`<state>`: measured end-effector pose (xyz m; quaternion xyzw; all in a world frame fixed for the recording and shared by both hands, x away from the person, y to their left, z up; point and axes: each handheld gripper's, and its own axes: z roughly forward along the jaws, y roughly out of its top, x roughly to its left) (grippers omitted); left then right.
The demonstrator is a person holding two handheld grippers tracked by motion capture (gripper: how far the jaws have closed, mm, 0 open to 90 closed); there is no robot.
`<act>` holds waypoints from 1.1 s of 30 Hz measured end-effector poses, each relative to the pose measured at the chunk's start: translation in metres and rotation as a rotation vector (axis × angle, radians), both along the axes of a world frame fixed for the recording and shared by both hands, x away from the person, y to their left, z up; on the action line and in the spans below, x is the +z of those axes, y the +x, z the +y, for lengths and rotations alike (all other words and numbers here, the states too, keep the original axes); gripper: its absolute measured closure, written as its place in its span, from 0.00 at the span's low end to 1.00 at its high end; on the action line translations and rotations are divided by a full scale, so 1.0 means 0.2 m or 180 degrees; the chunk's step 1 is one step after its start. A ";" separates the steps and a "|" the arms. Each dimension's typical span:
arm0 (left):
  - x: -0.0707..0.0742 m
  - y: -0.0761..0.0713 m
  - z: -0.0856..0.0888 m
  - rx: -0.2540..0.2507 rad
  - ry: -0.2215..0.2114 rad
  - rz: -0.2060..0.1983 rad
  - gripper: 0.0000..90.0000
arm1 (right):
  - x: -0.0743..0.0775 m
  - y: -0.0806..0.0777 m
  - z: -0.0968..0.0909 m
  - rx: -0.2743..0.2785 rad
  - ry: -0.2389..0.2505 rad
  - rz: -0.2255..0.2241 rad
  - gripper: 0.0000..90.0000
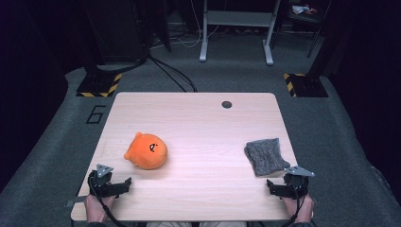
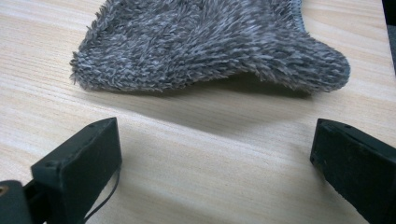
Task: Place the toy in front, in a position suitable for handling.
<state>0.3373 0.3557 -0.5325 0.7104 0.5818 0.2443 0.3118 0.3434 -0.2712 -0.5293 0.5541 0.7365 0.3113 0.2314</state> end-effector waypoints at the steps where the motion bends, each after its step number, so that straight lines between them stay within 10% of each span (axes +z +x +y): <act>1: 0.00 0.00 0.00 0.0000 0.0000 0.0000 0.00 | 0.00 0.00 0.00 0.0000 0.0000 0.0000 0.01; 14: 0.19 0.03 -0.10 -0.0263 -0.0176 -0.0139 0.00 | 0.00 0.00 0.00 0.0004 -0.0019 -0.0016 0.02; 27: 0.42 0.19 -0.28 -0.0519 -0.0177 -0.0279 0.00 | 0.00 -0.01 0.00 0.0007 -0.0016 -0.0024 0.03; 33: 0.43 0.28 -0.33 -0.0531 -0.0168 -0.0196 0.03 | 0.00 -0.01 0.00 0.0006 -0.0015 -0.0027 0.03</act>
